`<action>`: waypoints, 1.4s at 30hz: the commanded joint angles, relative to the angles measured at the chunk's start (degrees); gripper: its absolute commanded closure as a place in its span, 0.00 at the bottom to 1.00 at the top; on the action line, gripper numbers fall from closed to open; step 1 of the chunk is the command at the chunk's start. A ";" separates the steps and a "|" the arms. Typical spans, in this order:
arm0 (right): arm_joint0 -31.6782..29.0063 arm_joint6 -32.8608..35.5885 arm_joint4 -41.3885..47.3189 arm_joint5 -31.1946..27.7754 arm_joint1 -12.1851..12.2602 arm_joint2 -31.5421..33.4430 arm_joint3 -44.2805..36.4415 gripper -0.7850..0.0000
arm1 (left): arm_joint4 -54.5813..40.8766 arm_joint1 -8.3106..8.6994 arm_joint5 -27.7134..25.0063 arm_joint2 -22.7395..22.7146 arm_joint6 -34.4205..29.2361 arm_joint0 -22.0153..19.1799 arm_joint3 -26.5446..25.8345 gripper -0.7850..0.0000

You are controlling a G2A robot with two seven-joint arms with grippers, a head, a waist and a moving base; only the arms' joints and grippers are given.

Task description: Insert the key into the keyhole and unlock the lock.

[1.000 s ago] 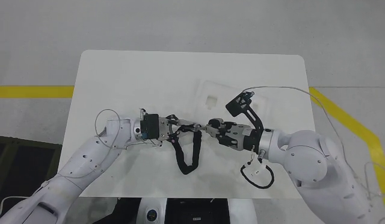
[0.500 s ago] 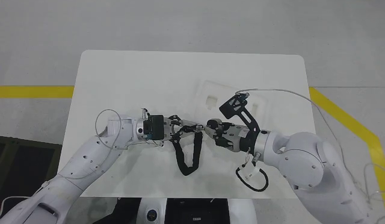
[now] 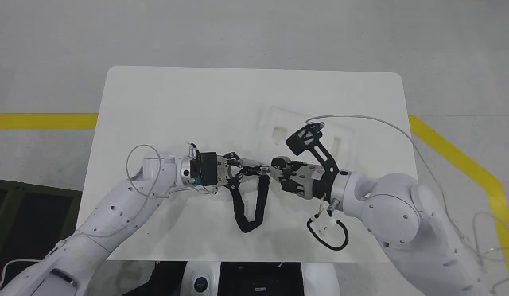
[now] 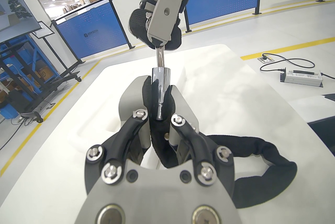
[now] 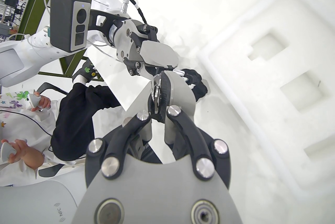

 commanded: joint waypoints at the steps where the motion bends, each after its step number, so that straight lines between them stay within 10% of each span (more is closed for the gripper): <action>1: 0.16 0.20 -0.05 -0.12 -0.03 -0.14 0.08 1.00 | -0.14 -0.05 -0.17 0.07 0.19 0.04 0.12 1.00; 2: 0.23 0.27 0.10 -0.24 -0.05 -0.21 0.13 0.82 | -0.21 -0.09 -0.22 0.09 0.32 0.01 0.22 1.00; 3: 0.28 0.22 0.22 -0.34 -0.07 -0.21 0.16 0.20 | -0.26 -0.12 -0.30 0.11 0.41 -0.02 0.37 1.00; 4: 0.27 0.13 0.37 -0.53 -0.08 -0.17 0.11 0.00 | -0.27 -0.14 -0.25 0.10 0.48 -0.06 0.52 1.00; 23: -7.03 -8.41 3.77 -14.01 1.16 11.13 -0.80 0.00 | -5.52 -0.57 -4.99 -0.58 0.39 0.06 3.83 1.00; 24: -7.68 -9.34 3.70 -15.42 1.25 11.93 -0.65 0.47 | -6.06 -0.60 -5.62 -0.61 0.53 0.04 4.00 1.00; 26: -8.94 -11.18 4.78 -18.62 1.37 13.32 0.63 1.00 | -7.21 -0.69 -6.73 -0.47 0.25 0.02 4.25 1.00; 42: -6.89 -21.88 13.55 -44.47 0.96 11.52 13.87 1.00 | -21.55 -1.06 -15.06 2.83 -8.07 -1.06 4.11 1.00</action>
